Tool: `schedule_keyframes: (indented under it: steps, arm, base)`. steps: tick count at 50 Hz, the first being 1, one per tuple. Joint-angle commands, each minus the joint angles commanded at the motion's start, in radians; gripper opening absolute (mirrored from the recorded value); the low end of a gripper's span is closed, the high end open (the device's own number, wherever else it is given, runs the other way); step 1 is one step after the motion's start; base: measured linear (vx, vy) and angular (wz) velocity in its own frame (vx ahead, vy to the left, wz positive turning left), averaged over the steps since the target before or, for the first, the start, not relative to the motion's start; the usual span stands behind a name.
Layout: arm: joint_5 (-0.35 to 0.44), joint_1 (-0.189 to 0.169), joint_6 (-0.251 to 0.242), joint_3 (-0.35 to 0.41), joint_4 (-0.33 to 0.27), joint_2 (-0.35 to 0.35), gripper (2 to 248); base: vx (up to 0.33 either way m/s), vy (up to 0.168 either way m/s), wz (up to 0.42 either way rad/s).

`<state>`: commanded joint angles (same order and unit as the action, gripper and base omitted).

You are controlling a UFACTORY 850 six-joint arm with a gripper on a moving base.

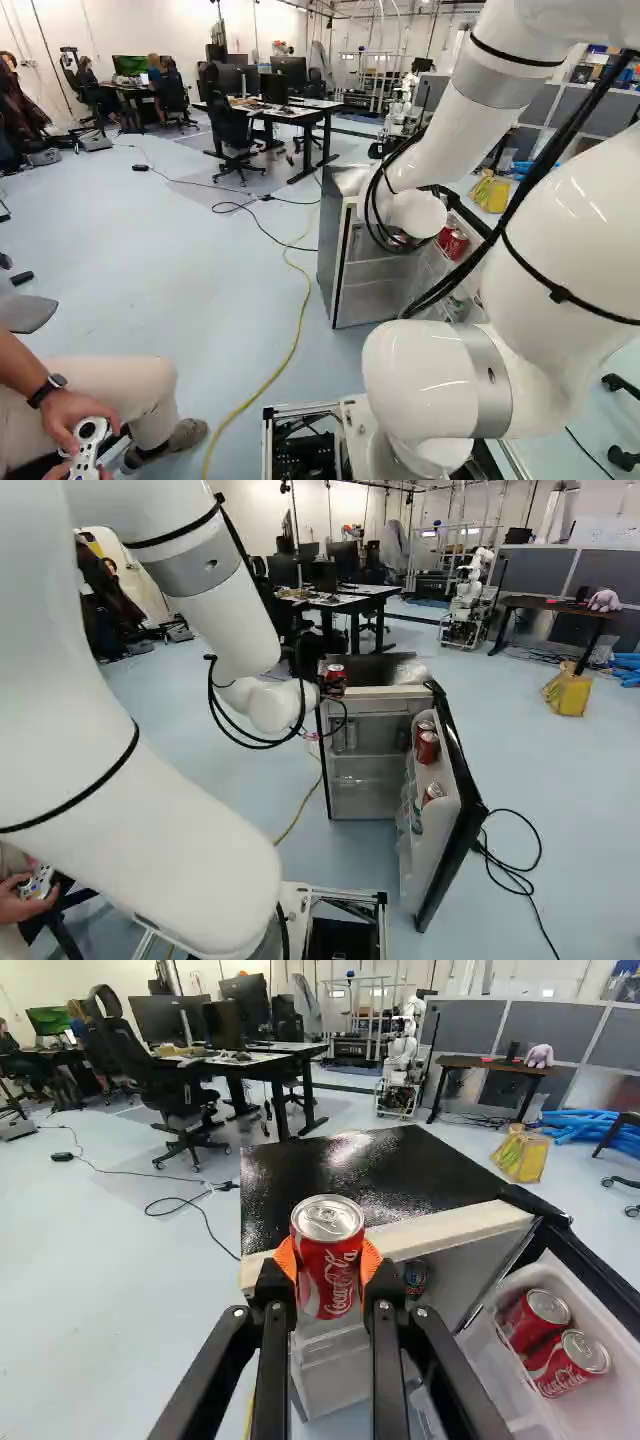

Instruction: Grab a drink from the fridge

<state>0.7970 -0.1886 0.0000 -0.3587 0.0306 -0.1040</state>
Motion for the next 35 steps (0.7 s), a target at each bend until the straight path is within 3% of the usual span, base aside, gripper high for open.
schedule_keyframes:
  steps: [35]
  arm:
    - [-0.116, -0.02, 0.0, -0.112, 0.0, 0.032, 81]
  base:
    - [0.0, 0.0, 0.0]
